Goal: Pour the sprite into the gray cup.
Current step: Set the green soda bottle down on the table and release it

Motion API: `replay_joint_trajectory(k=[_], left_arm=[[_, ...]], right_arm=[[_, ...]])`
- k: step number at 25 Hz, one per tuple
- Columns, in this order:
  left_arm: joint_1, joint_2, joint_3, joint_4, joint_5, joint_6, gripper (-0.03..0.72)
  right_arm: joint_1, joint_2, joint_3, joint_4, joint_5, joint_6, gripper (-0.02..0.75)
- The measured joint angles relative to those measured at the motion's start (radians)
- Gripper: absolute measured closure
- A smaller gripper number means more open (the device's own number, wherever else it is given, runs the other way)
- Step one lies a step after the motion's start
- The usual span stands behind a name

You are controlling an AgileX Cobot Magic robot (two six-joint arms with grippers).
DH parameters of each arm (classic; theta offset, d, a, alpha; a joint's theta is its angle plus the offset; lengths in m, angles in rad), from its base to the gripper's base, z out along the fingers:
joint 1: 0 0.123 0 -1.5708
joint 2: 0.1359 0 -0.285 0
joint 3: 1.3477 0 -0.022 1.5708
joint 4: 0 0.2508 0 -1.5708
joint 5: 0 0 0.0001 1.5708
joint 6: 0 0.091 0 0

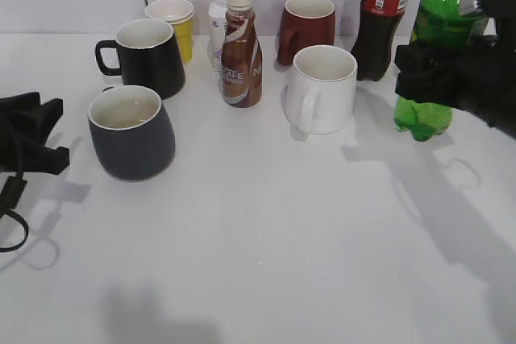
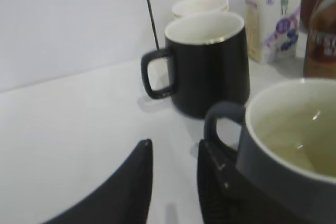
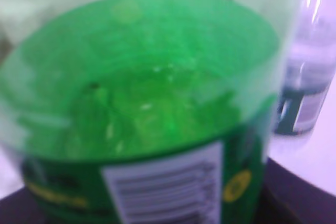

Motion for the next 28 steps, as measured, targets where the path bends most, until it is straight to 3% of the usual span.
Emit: replay_joint_trajectory(k=[5,11,15,17,24,28], left_arm=[[0.0,-0.084,0.0,-0.001,0.042,0.0,0.449],[0.0,-0.149,0.0,-0.002,0.045,0.0,0.449],[0.0,-0.156,0.0,-0.002,0.052,0.0,0.449],[0.0,-0.156,0.0,-0.002,0.057,0.0,0.449],[0.0,-0.238,0.001,-0.002,0.116,0.0,0.449],[0.0,-0.384,0.001,-0.001,0.239,0.0,0.449]], right_arm=[[0.0,0.09,0.066,-0.005,-0.192,0.061,0.31],[0.0,0.113,0.149,-0.08,-0.26,0.071,0.305],[0.0,0.113,0.16,-0.092,-0.337,0.071,0.121],[0.0,0.112,0.16,-0.081,-0.37,0.071,0.098],[0.0,0.041,0.16,-0.088,-0.41,0.071,0.097],[0.0,-0.117,0.15,-0.113,-0.315,0.054,0.096]])
